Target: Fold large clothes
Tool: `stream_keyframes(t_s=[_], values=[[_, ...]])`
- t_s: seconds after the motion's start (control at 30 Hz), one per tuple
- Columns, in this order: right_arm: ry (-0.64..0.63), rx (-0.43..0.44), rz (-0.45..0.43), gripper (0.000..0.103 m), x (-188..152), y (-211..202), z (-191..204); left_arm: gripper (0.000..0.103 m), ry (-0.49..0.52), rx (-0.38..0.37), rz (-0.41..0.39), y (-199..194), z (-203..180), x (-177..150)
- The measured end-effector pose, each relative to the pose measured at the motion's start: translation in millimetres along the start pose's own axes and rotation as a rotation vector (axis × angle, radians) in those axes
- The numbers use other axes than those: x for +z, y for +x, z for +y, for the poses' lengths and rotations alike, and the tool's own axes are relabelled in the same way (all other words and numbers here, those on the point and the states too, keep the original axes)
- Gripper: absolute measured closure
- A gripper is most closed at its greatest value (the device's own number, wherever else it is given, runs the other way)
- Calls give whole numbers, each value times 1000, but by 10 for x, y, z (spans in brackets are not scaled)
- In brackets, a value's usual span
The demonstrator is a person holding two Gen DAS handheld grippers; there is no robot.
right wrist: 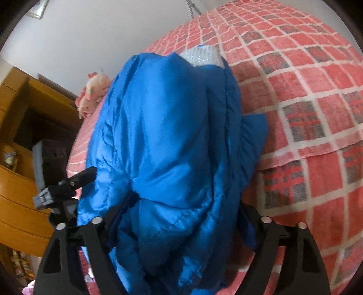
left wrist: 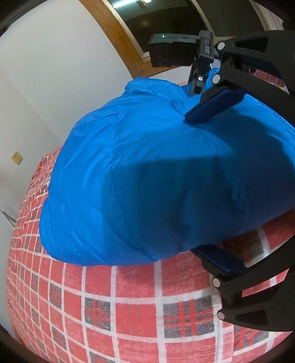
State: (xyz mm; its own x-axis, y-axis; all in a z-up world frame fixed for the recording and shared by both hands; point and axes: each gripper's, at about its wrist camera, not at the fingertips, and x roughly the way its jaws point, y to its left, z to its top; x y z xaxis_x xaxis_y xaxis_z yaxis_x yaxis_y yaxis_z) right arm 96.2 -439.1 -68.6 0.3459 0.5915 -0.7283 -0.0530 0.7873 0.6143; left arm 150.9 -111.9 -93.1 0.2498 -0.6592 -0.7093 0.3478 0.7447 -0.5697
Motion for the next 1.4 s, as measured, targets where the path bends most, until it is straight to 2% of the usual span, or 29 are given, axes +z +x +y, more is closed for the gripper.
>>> stream_keyframes(t_s=[0.07, 0.13, 0.37, 0.5, 0.67, 0.93, 1.07, 1.13, 1.2, 1.27, 1.4], values=[[-24, 6, -21, 37, -20, -36, 31, 16, 10, -6, -27, -42, -33, -23], [-59, 8, -46, 45, -37, -92, 97, 21, 28, 0, -46, -111, -74, -54], [-186, 0, -130, 51, 7, -292, 377, 34, 67, -37, -121, -389, -200, -90], [-253, -4, -157, 52, 172, -353, 611, 34, 83, -28, -172, -567, -268, 14], [-297, 29, -155, 52, 512, -257, 870, 35, 73, -2, -242, -850, -144, 255], [-324, 91, -70, 52, 1209, 398, 1214, 34, -9, 73, -293, -1134, 434, 785], [-296, 118, -14, 51, 1455, 821, 1149, 34, -41, 113, -291, -1064, 820, 942], [-269, 88, 24, 50, 1515, 1119, 1035, 34, -68, 143, -262, -932, 1018, 955], [-257, 99, 15, 44, 1493, 1225, 931, 29, -97, 164, -245, -764, 1217, 939], [-241, 129, 16, 44, 1479, 1232, 864, 27, -95, 143, -247, -737, 1270, 944], [-243, 106, 22, 43, 1470, 1187, 886, 26, -77, 180, -247, -770, 1168, 948]])
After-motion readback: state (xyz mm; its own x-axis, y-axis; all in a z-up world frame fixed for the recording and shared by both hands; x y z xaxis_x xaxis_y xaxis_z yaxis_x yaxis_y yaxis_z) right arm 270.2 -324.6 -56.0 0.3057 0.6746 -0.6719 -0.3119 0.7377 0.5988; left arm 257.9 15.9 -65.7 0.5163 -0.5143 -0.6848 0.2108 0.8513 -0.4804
